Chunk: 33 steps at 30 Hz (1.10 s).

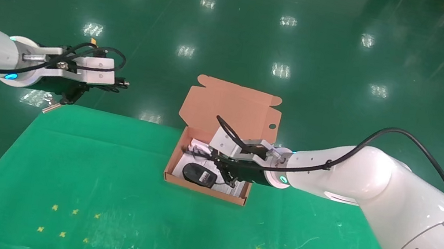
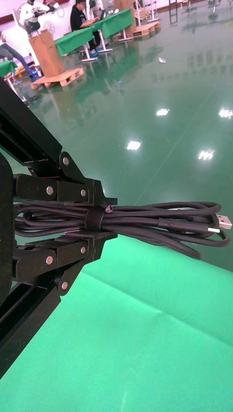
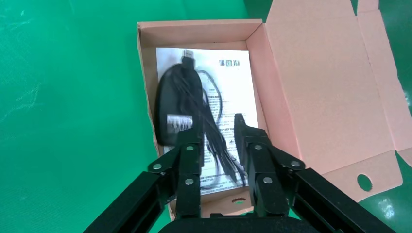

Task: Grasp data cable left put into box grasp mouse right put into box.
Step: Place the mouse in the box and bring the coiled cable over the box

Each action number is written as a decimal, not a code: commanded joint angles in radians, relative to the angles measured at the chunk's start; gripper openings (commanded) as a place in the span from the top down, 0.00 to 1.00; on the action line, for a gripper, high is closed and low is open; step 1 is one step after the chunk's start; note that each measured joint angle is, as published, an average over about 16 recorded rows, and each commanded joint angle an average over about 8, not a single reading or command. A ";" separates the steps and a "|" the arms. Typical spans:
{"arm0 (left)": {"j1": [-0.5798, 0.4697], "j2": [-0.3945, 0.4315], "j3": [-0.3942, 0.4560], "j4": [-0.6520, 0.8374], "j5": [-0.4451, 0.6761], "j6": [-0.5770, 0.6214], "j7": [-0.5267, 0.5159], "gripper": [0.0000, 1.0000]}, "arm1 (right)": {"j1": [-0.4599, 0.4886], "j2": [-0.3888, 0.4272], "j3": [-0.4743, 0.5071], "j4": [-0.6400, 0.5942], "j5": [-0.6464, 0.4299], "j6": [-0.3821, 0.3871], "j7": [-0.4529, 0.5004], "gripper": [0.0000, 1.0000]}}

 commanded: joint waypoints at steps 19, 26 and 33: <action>0.124 0.145 -0.007 0.165 -0.176 -0.304 0.190 1.00 | 0.042 0.279 0.074 0.205 0.068 -0.013 -0.001 0.00; 0.163 0.242 -0.004 0.345 -0.290 -0.450 0.375 1.00 | 0.053 0.387 0.075 0.274 0.051 -0.019 0.024 0.00; 0.182 0.321 -0.002 0.501 -0.404 -0.558 0.553 1.00 | 0.059 0.485 0.075 0.337 0.036 -0.028 0.064 0.00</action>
